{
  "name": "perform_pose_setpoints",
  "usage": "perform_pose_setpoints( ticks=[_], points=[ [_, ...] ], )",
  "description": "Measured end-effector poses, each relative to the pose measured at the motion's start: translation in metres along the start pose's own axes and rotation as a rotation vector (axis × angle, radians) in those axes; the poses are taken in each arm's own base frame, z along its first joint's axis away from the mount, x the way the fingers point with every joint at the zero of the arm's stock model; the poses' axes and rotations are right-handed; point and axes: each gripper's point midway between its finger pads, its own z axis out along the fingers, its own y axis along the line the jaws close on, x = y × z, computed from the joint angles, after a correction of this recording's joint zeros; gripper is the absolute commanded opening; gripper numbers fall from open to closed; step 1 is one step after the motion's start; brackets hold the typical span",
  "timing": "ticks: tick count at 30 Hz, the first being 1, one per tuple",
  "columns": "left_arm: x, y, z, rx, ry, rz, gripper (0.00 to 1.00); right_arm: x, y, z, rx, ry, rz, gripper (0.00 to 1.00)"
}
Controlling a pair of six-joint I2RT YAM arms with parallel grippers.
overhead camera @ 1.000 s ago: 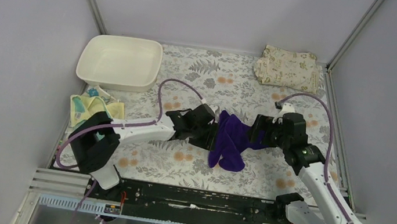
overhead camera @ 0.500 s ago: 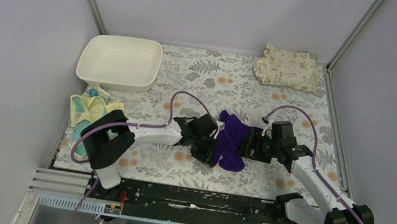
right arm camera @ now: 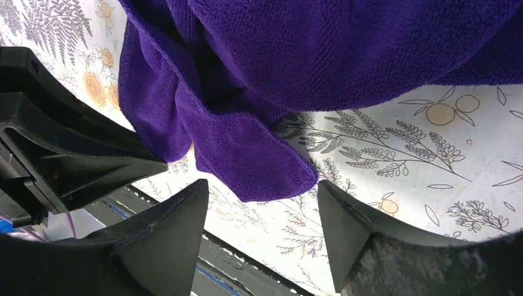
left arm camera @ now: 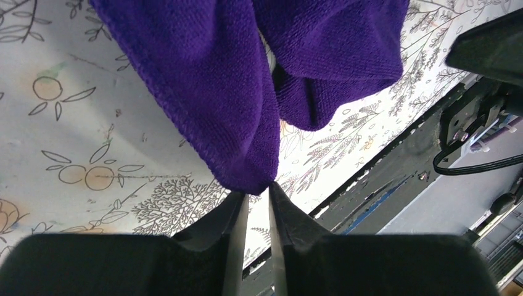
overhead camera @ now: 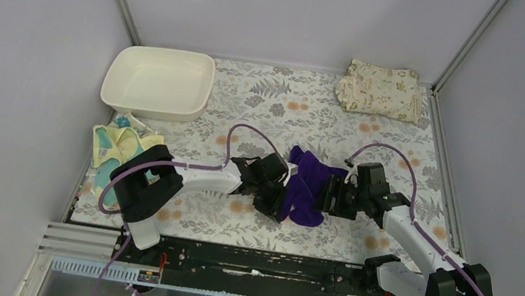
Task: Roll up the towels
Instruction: Flatten out the towel at the center of the board.
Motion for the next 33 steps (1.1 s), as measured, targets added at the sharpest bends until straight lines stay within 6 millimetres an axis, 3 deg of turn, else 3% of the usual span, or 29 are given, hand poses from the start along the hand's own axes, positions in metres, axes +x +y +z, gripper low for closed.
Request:
perform_pose_setpoints(
  ticks=[7,15,20,28,33],
  points=[
    [-0.007,-0.002,0.002,0.005,-0.032,-0.013,0.0,0.002,-0.002,0.002,0.007,0.013,0.01,0.7],
    [-0.008,0.008,0.0,-0.041,-0.063,-0.031,0.0,0.004,-0.004,0.004,0.013,0.022,0.017,0.68],
    [-0.017,0.026,-0.021,-0.122,-0.125,-0.051,0.0,0.007,-0.005,0.007,0.025,0.041,0.011,0.63],
    [-0.037,0.081,-0.073,-0.293,-0.254,-0.127,0.0,0.012,-0.004,0.015,0.1,0.096,-0.052,0.55],
    [-0.038,0.093,-0.081,-0.334,-0.263,-0.136,0.0,0.013,-0.005,0.02,0.187,0.121,-0.117,0.5]
  ],
)
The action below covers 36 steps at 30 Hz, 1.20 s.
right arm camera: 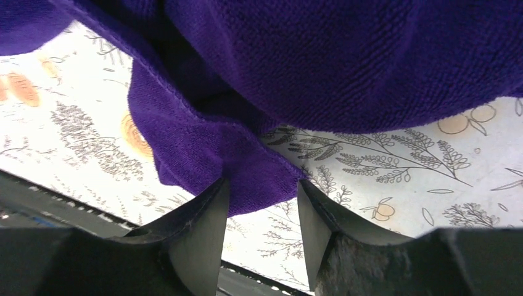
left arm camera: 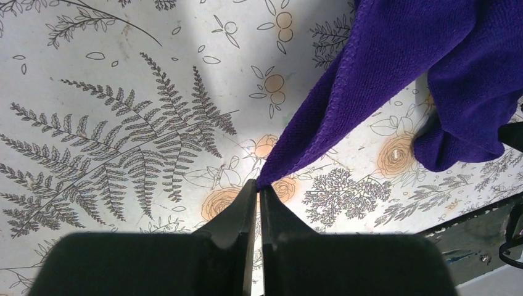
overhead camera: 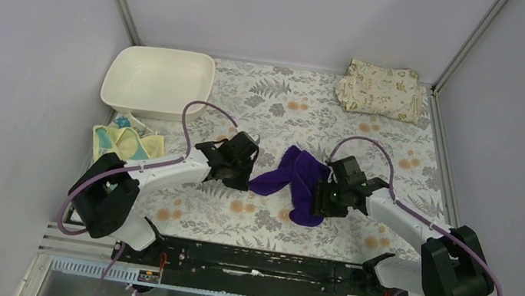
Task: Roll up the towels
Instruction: Flatten out the towel at the center of the board.
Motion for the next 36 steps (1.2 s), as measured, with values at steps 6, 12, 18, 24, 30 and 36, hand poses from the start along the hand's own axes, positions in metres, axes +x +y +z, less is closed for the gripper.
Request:
perform_pose_setpoints(
  ticks=[6,12,18,24,30,36],
  points=[
    [0.002,0.003,0.002,-0.012,0.01,0.004,0.0,0.002,-0.007,0.002,0.116,0.019,-0.054,0.49],
    [0.003,0.004,0.003,-0.016,0.012,0.005,0.0,0.001,-0.017,-0.001,0.186,0.013,-0.059,0.48],
    [0.003,0.004,0.003,-0.017,0.013,0.008,0.0,0.005,-0.021,0.004,0.207,0.04,-0.051,0.49],
    [0.004,0.004,0.005,-0.019,0.018,0.008,0.0,0.005,-0.019,0.008,0.217,0.065,-0.047,0.47],
    [0.004,0.005,0.005,-0.021,0.018,0.007,0.0,0.004,-0.018,0.01,0.259,0.084,-0.06,0.34],
    [0.0,0.01,0.005,-0.029,0.01,-0.009,0.0,0.003,-0.019,0.011,0.27,0.078,-0.039,0.14]
  ],
)
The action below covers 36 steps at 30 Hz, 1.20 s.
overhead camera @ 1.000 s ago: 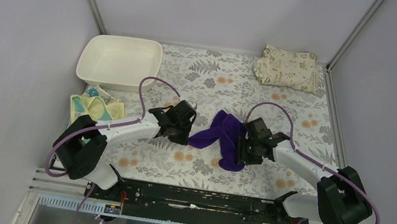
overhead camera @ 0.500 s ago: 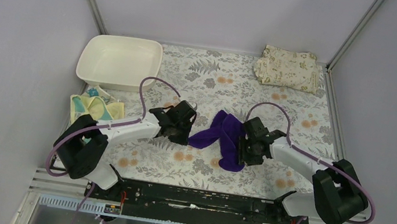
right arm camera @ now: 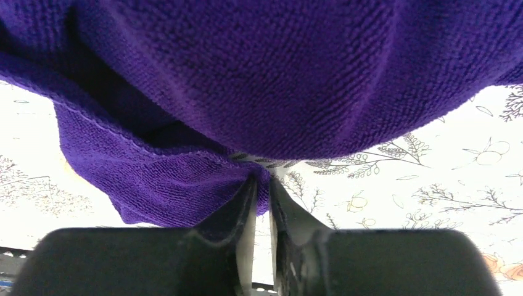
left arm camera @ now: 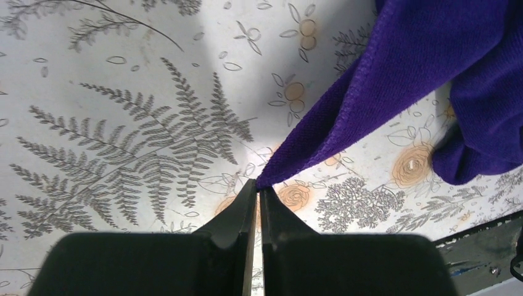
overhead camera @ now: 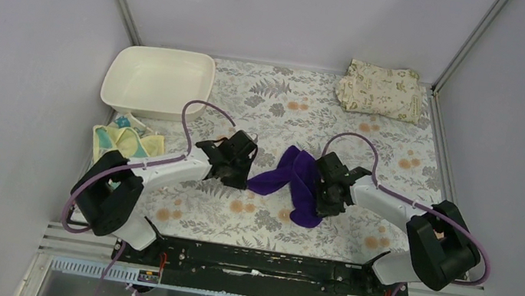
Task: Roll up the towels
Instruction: Flatten out the towel at the center of the board.
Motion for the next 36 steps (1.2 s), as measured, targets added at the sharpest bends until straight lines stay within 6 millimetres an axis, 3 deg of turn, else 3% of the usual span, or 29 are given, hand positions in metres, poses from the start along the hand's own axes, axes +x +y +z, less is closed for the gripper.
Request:
perform_pose_setpoints(
  ticks=[5,10,12,15,20,24,29,36],
  points=[
    [-0.009,0.015,-0.002,-0.024,-0.021,-0.043,0.0,-0.001,0.0,0.0,0.008,-0.007,0.011,0.01],
    [-0.031,0.039,-0.017,-0.065,-0.095,-0.092,0.0,-0.008,-0.015,-0.007,0.109,-0.034,-0.002,0.0],
    [-0.043,0.054,-0.028,-0.097,-0.132,-0.111,0.0,-0.021,-0.023,-0.017,0.17,-0.071,-0.017,0.0],
    [-0.067,0.076,-0.051,-0.157,-0.198,-0.138,0.0,-0.056,-0.028,-0.043,0.236,-0.175,-0.036,0.0],
    [-0.127,0.101,-0.116,-0.247,-0.399,-0.149,0.0,-0.129,-0.044,-0.117,0.303,-0.437,-0.002,0.0],
    [-0.168,0.113,-0.183,-0.323,-0.577,-0.14,0.0,-0.159,-0.071,-0.179,0.359,-0.603,0.039,0.0],
    [-0.189,0.124,-0.264,-0.415,-0.768,-0.145,0.0,-0.165,-0.092,-0.242,0.427,-0.759,0.031,0.0],
    [-0.167,0.12,-0.359,-0.415,-0.972,-0.159,0.0,-0.144,-0.098,-0.312,0.368,-0.943,-0.011,0.0]
  ],
)
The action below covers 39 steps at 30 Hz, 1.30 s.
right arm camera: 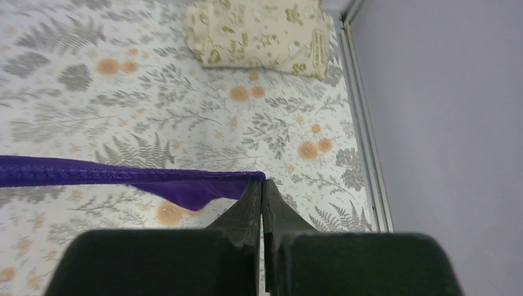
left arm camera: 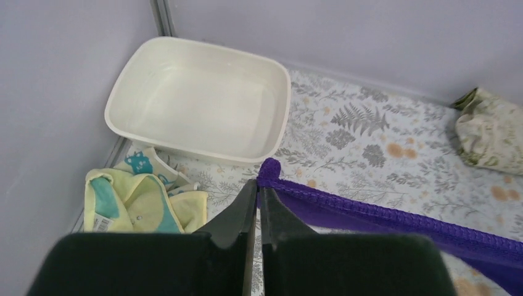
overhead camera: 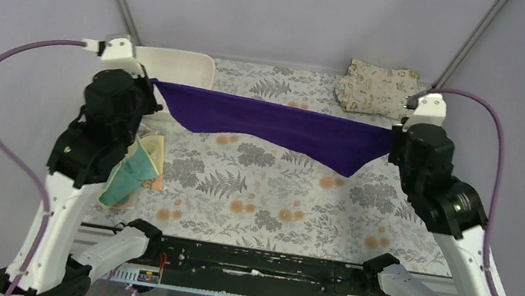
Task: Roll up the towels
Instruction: Flatten out the towel at the center of the board.
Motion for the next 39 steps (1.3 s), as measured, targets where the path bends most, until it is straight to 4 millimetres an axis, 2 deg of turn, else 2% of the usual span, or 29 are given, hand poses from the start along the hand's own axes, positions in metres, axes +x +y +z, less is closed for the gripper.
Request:
perform_pose_setpoints(
  ticks=[2,4,8,11,13,17,22,24,27,30,33,36,39],
  points=[
    [-0.009,0.006,-0.019,0.02,-0.032,-0.017,0.0,-0.008,-0.006,-0.02,-0.05,-0.059,0.019,0.0],
    [-0.01,0.008,-0.033,0.049,-0.039,-0.025,0.0,-0.015,-0.009,-0.037,-0.098,-0.107,0.033,0.0],
    [0.0,0.01,-0.053,0.098,-0.007,-0.024,0.0,-0.018,-0.012,-0.068,-0.2,-0.167,0.04,0.0],
    [0.019,0.009,-0.052,0.108,0.05,-0.013,0.0,-0.01,-0.008,-0.071,-0.233,-0.144,0.02,0.0],
    [0.037,0.008,-0.044,0.103,0.1,0.004,0.0,0.001,-0.002,-0.06,-0.229,-0.094,-0.005,0.0],
    [0.089,0.001,-0.011,0.073,0.264,0.069,0.0,0.034,0.014,-0.02,-0.171,0.052,-0.076,0.0],
    [0.165,-0.017,0.051,0.023,0.506,0.166,0.0,0.08,0.033,0.058,-0.035,0.272,-0.17,0.0],
    [0.191,-0.023,0.079,0.0,0.582,0.198,0.0,0.098,0.031,0.096,0.036,0.356,-0.174,0.0],
    [0.223,-0.033,0.116,-0.026,0.681,0.23,0.0,0.124,0.021,0.14,0.122,0.452,-0.143,0.0],
    [0.242,-0.046,0.155,-0.032,0.73,0.232,0.0,0.14,0.013,0.176,0.171,0.508,-0.105,0.0],
    [0.251,-0.055,0.184,-0.029,0.744,0.223,0.0,0.142,0.01,0.208,0.191,0.496,-0.079,0.0],
    [0.249,-0.061,0.21,-0.024,0.729,0.201,0.0,0.141,0.011,0.228,0.183,0.472,-0.081,0.0],
    [0.243,-0.064,0.226,-0.014,0.701,0.185,0.0,0.138,0.012,0.244,0.159,0.445,-0.084,0.0]
  ],
)
